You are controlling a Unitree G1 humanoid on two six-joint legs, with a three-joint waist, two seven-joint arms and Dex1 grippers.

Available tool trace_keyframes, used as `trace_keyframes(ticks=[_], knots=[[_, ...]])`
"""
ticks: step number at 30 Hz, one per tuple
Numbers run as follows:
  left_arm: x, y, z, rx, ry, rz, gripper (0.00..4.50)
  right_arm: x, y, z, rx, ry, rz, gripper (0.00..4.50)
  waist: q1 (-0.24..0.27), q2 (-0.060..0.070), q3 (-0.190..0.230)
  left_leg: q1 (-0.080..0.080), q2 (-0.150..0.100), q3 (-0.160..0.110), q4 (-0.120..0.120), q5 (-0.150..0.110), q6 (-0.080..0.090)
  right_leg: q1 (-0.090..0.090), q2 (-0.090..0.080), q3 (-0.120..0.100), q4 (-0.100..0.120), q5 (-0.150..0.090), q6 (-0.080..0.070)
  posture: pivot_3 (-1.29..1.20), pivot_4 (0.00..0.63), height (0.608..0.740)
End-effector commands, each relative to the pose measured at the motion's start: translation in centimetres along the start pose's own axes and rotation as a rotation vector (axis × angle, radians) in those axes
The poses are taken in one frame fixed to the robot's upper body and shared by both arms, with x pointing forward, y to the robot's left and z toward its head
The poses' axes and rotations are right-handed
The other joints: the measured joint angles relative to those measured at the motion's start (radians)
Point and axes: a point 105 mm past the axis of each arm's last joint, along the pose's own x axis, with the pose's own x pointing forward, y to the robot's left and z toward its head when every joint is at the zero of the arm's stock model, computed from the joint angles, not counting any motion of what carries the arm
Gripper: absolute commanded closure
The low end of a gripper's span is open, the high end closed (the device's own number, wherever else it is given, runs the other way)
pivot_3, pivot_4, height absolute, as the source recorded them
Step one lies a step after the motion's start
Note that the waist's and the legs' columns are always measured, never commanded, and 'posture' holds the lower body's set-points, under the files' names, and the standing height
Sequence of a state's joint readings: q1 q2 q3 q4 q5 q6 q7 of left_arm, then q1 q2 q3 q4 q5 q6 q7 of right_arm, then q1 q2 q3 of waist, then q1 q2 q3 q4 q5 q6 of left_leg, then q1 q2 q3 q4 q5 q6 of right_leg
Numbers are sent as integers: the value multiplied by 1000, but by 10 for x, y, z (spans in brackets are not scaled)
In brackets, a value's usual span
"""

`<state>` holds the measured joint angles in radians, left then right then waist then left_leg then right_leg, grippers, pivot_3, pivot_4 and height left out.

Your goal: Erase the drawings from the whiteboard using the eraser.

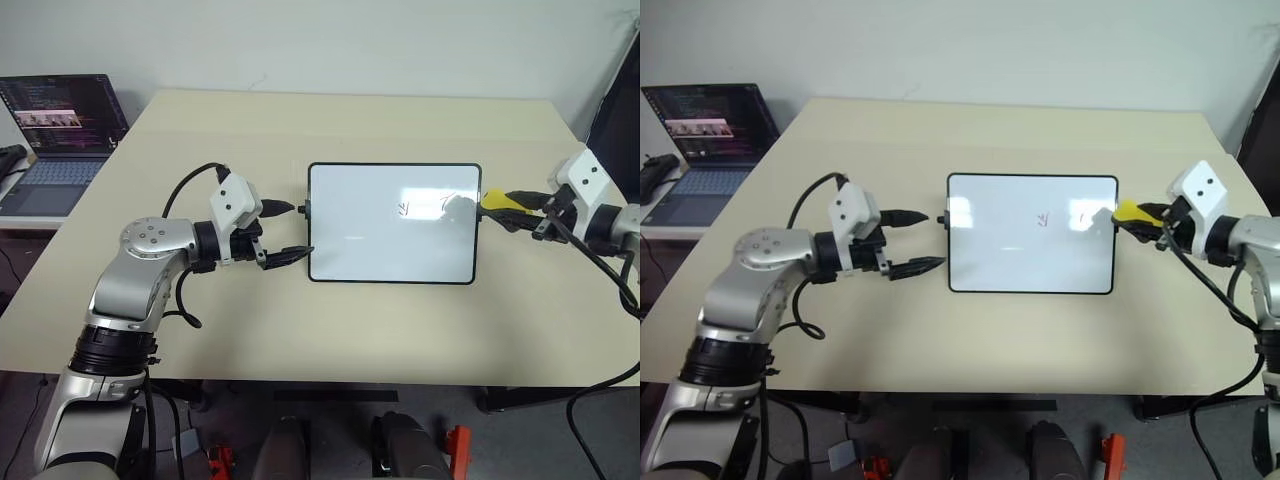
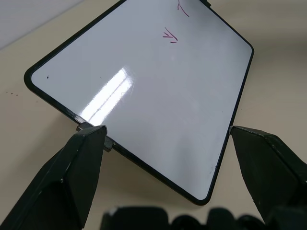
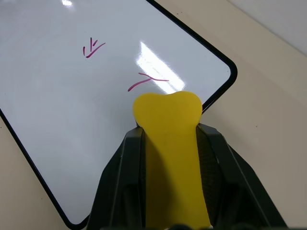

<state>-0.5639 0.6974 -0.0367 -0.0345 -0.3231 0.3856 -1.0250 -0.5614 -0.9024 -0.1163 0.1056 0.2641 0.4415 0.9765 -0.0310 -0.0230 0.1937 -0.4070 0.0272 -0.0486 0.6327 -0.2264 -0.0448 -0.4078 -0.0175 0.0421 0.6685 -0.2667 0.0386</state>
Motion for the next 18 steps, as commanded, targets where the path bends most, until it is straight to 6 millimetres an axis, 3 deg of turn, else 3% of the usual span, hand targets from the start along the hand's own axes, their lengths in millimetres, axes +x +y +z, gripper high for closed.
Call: trace_keyframes(ticks=[1, 8, 13, 18], knots=[[-2, 2, 10, 35, -20, 11, 0, -4, -3, 13, -46, -33, -6, 3388, 0, 0, 0, 0, 0, 0, 0, 0, 0, 0, 0, 0, 0, 0, 0, 0, 150, 740], [-3, 1, 10, 33, -18, 10, 0, 3, 10, 24, -58, -72, 45, 3388, -1, 0, 0, 3, 0, 0, 4, 0, 0, 0, 0, 1, 9, 0, 0, 0, 150, 740], [2, 1, 8, 28, -18, 1, 0, 51, 49, 47, -71, -209, 70, 3388, -24, 0, 0, 7, 1, 1, 6, 0, 0, 2, 2, 3, 12, -1, 0, 0, 150, 740], [6, -2, 9, 27, -25, -10, 0, 81, 45, 48, -67, -245, -63, 3388, -22, 0, 0, 5, 1, 0, 8, 0, 0, 2, 2, 2, 12, 0, -1, 0, 150, 740]])
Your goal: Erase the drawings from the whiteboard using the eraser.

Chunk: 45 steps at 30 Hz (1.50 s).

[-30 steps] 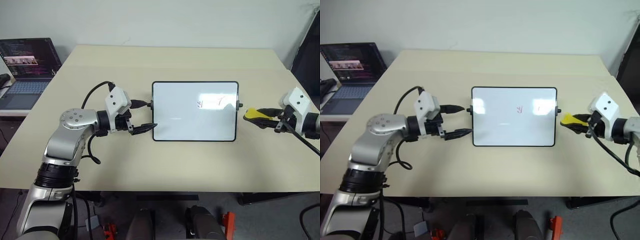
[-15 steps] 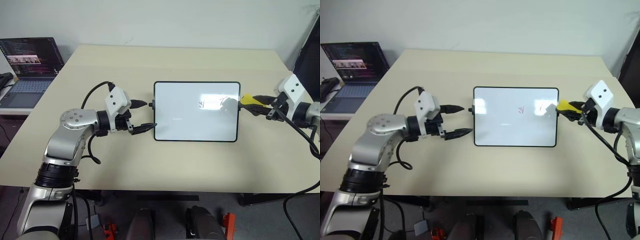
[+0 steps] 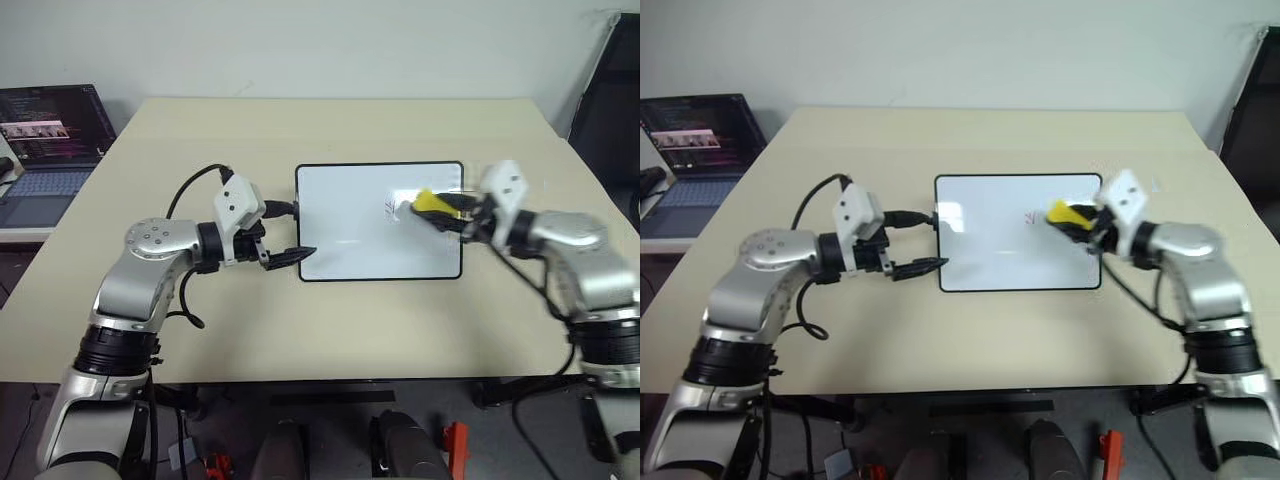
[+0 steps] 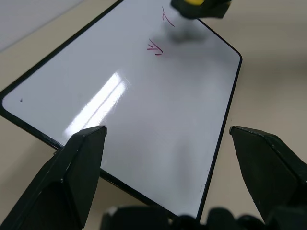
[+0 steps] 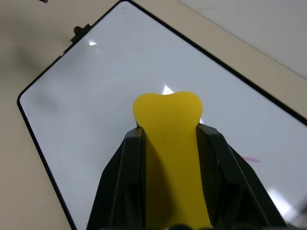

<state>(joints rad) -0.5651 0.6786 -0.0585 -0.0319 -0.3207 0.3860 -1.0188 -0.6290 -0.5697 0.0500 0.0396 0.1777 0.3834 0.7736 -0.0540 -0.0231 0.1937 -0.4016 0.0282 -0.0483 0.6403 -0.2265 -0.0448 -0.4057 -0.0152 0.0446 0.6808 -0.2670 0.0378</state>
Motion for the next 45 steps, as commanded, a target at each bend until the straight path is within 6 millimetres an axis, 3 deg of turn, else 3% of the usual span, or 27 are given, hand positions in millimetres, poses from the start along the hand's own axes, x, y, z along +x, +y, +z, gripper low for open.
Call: trace_keyframes(ticks=[1, 11, 20, 24, 27, 31, 33, 39, 42, 45], knots=[[-1, 3, 11, 38, -22, 7, 0, 6, -20, 12, -64, -52, -128, 3388, 5, 0, 0, 0, 0, 0, 0, 0, 0, 0, 0, 0, 0, 0, 0, 0, 150, 740], [-5, 2, 8, 37, -12, 8, 0, 31, -22, 10, -38, -76, -193, 3389, 12, 0, 0, 0, -1, 0, 0, 0, 0, 0, -1, 0, 0, 0, 0, 0, 150, 740], [-4, 2, 6, 41, -15, 24, 0, 54, 19, -19, -111, 29, -86, 3389, -1, -1, -1, 1, 0, 0, 0, 0, 0, 1, -1, 0, 0, 0, 0, 0, 150, 740], [-4, 2, 4, 40, -15, 30, 0, 49, 48, -61, -139, 143, 19, 3389, -1, -3, -4, 2, 0, 0, 0, 0, 0, 2, -1, 0, 1, 0, 0, 0, 150, 740], [-2, 3, 5, 44, -19, 36, 0, 44, 55, -78, -96, 159, 31, 3389, -2, -4, -6, 4, 0, 0, 1, 0, 0, 4, -1, 0, 0, 0, 0, 0, 150, 740], [-2, 4, 5, 45, -20, 36, 0, 42, 38, -79, -68, 139, -59, 3389, -2, -4, -6, 15, 0, -1, 3, 0, 0, 16, 0, 0, -1, -2, 4, 0, 150, 740], [-1, 4, 5, 47, -20, 34, 0, 42, 18, -72, -64, 119, -161, 3389, -2, -4, -6, 23, 0, -1, 3, 0, 0, 23, -1, 0, -1, -5, -1, 0, 150, 740], [2, 5, 7, 52, -28, 28, 0, 37, -18, -72, -70, 142, -328, 3390, 1, -5, -6, 24, -1, -1, 5, 3, 3, 25, -1, 1, -1, -1, -2, 0, 150, 740], [2, 5, 7, 53, -29, 27, 0, 35, -24, -74, -58, 149, -363, 3392, 0, -5, -6, 24, -1, -1, 4, 3, 3, 25, -1, 1, -1, -1, -2, 0, 150, 740], [2, 5, 7, 53, -29, 27, 0, 37, -14, -77, -67, 157, -307, 3393, 0, -5, -6, 23, -1, -1, 3, 3, 3, 25, -1, 0, -2, -1, -2, 0, 150, 740]])
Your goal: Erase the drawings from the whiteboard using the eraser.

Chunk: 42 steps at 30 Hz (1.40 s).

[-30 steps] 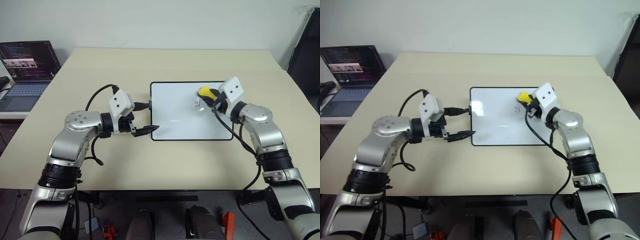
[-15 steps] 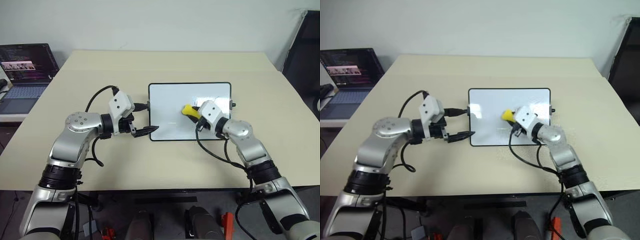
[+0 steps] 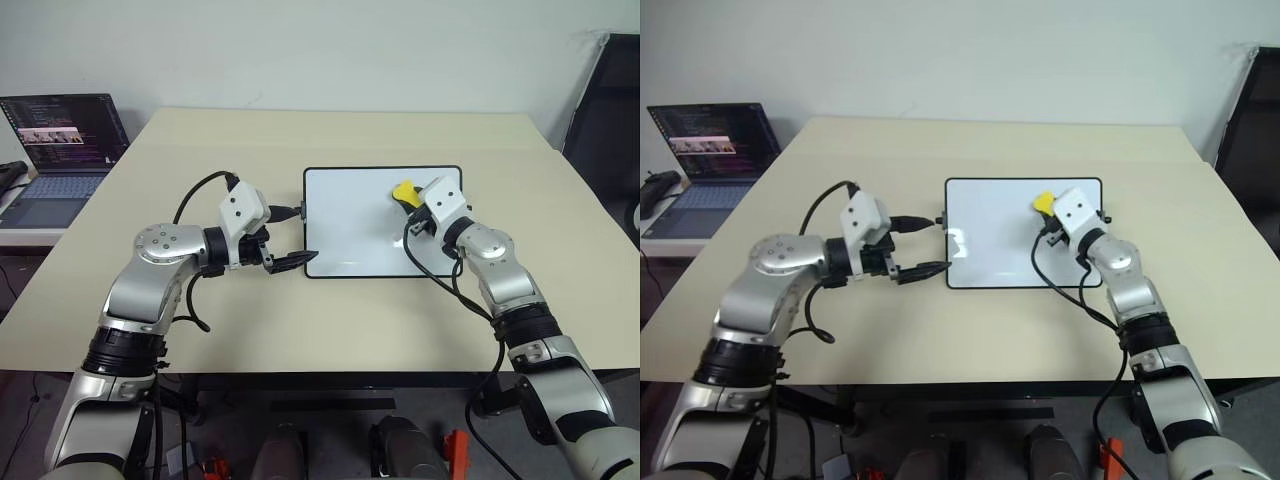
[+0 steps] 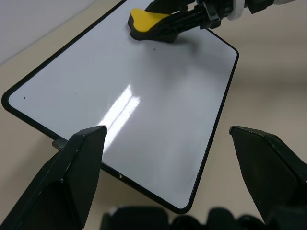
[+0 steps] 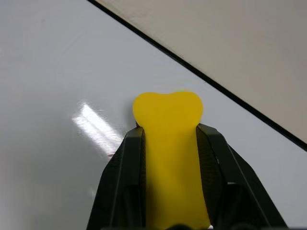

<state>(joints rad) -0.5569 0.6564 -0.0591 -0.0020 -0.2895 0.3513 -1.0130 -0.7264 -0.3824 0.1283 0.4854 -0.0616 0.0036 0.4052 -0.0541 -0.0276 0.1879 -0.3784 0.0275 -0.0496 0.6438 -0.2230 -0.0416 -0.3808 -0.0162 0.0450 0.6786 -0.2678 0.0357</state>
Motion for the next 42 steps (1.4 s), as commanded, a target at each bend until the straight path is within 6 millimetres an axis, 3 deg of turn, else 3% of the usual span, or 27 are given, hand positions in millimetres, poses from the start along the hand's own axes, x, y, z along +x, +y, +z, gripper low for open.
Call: trace_keyframes(ticks=[1, 3, 7, 11, 17, 19, 22, 26, 32, 36, 42], knots=[[0, 4, 14, 51, -34, 11, 0, -10, 6, -39, 14, 141, 26, 3396, 0, 0, 0, 0, 0, 0, 0, 0, 0, 0, 0, 0, 0, 0, 0, 0, 150, 740], [-1, 5, 14, 51, -34, 12, 0, -11, 16, -38, 18, 135, 68, 3397, -1, 0, 0, 0, 0, 0, 0, 0, 0, 0, 0, 0, 0, 0, 0, 0, 150, 740], [-1, 4, 14, 51, -35, 12, 0, -21, 57, -38, 33, 132, 290, 3398, -1, 0, 0, 0, 0, 0, -1, 0, 0, 0, 0, 0, -1, 0, 0, 0, 150, 740], [-2, 4, 14, 51, -33, 12, 0, -33, 73, -46, 60, 185, 386, 3398, -10, 0, 0, 0, 1, 0, -3, 0, 0, -2, 0, 0, -2, -1, -1, 0, 150, 740], [-1, 5, 14, 51, -31, 11, 0, -34, 63, -39, 81, 172, 368, 3399, -8, 0, 0, -1, 1, 0, -3, 0, 0, -2, 1, 0, -2, -1, -1, 0, 150, 740], [-1, 6, 16, 53, -33, 12, 0, -38, 58, -24, 124, 133, 397, 3399, -4, 0, 0, -2, 1, 0, -3, 0, 0, -4, 0, 0, -2, -1, -1, 0, 150, 740], [-3, 9, 18, 54, -38, 17, 0, -59, 54, 6, 136, 86, 516, 3399, 4, 1, 1, -8, 1, 0, -4, 0, 0, -8, 0, 0, -3, -1, -1, 0, 150, 740], [-9, 16, 22, 57, -42, 31, 0, -94, 10, 43, 120, 26, 501, 3399, 16, 4, 3, -24, 0, 0, -6, 0, 0, -24, 0, -1, -4, 1, 6, 0, 150, 740], [-8, 16, 30, 65, -62, 28, 0, -124, -77, 36, 75, 101, 245, 3399, 22, 3, 3, -30, 0, 0, -12, -2, -2, -29, 0, -3, -9, 2, 2, 0, 150, 740], [-5, 15, 30, 66, -61, 24, 0, -131, -95, 22, 49, 153, 201, 3399, 19, 3, 3, -30, 0, 1, -16, -2, -1, -29, 0, -2, -15, 2, 2, 0, 150, 740], [-6, 17, 33, 73, -59, 22, 0, -131, -100, 19, 41, 155, 192, 3399, 20, 3, 3, -30, 0, 1, -15, -2, -1, -29, 0, -2, -14, 2, 2, 0, 150, 740]])
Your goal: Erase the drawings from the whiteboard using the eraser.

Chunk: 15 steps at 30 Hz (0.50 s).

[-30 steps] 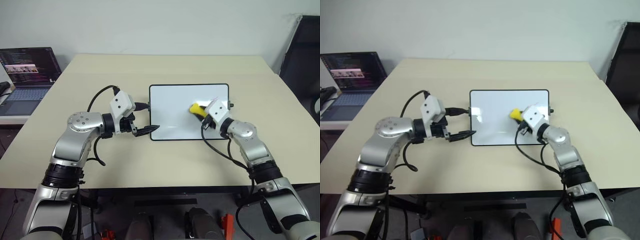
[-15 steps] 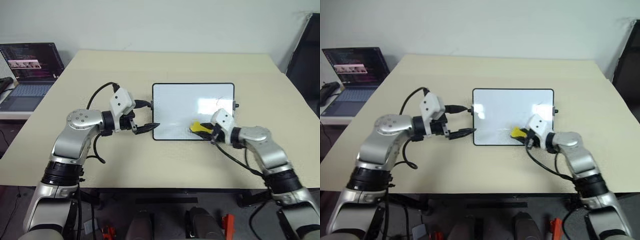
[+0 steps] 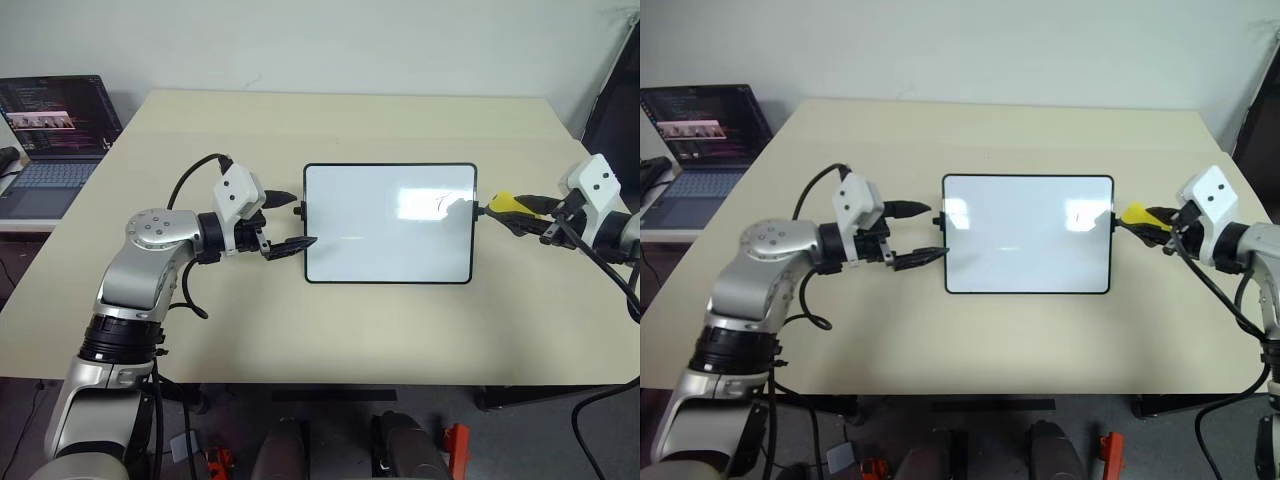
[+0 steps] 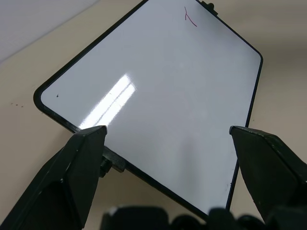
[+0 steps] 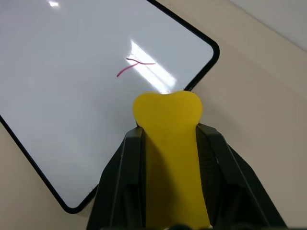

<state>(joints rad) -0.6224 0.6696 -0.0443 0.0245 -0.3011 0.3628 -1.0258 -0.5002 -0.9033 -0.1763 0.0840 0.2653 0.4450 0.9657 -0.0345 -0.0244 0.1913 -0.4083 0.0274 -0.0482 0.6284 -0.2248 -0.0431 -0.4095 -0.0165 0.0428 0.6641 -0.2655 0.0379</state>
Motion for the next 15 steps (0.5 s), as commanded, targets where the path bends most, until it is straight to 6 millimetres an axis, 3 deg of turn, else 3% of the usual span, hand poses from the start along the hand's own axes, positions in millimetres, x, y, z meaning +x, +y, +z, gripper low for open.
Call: trace_keyframes(ticks=[1, 15], knots=[[-3, 5, 17, 50, -37, 8, 0, -7, -8, 15, -63, -34, -24, 3399, 0, 0, 0, 0, 0, 0, 0, 0, 0, 0, 0, 0, 0, 0, 0, 0, 150, 740], [-2, 4, 19, 57, -41, 17, 0, -31, -40, -3, -86, 52, -139, 3400, 1, 0, 0, 0, 0, 0, 1, 0, 0, 0, 0, 0, 1, 0, 0, 0, 150, 740]])
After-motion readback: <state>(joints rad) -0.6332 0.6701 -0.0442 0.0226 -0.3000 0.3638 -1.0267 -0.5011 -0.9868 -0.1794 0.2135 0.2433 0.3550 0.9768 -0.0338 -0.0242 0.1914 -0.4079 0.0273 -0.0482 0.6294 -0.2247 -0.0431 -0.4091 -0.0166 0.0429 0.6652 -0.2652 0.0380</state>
